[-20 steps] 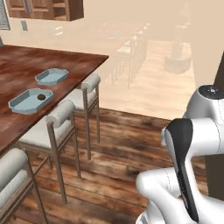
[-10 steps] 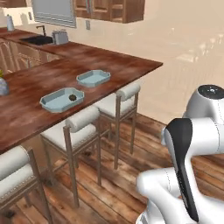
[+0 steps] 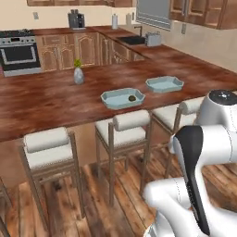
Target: Place the cold items (kiwi and peach) from the fridge in one tupperware on the dining counter. Place the warm items (hot dog and kebab skewer) in the stove area in another tupperware.
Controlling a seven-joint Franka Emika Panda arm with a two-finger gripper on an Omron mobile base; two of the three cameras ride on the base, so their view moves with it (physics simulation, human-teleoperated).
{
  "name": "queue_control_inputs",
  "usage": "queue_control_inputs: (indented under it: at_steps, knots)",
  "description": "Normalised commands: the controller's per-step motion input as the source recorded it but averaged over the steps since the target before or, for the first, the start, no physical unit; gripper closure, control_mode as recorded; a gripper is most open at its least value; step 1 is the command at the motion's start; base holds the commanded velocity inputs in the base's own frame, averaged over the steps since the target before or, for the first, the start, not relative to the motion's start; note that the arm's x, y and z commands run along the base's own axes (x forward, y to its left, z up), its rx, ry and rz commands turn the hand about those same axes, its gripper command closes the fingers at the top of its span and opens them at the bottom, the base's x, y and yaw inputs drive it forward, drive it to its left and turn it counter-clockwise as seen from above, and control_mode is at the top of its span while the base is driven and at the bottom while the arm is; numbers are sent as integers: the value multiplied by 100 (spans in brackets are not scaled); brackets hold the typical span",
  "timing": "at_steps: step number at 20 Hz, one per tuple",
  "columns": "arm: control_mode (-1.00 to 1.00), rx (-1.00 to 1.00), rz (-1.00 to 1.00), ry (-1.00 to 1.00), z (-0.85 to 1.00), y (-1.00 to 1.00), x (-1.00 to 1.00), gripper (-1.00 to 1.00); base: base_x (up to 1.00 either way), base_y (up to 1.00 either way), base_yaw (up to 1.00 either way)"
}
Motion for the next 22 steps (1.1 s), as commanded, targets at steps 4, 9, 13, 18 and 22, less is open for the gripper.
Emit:
queue_control_inputs:
  at_steps: [4,9,13,18,22]
  knots:
    - [100,0,0,0,0,0,0,100,22,-54,70]
    - [100,0,0,0,0,0,0,100,55,-87,51]
    - [100,0,0,0,0,0,0,100,67,-96,43]
    - [100,0,0,0,0,0,0,100,67,-36,12]
    - [100,0,0,0,0,0,0,100,60,18,-21]
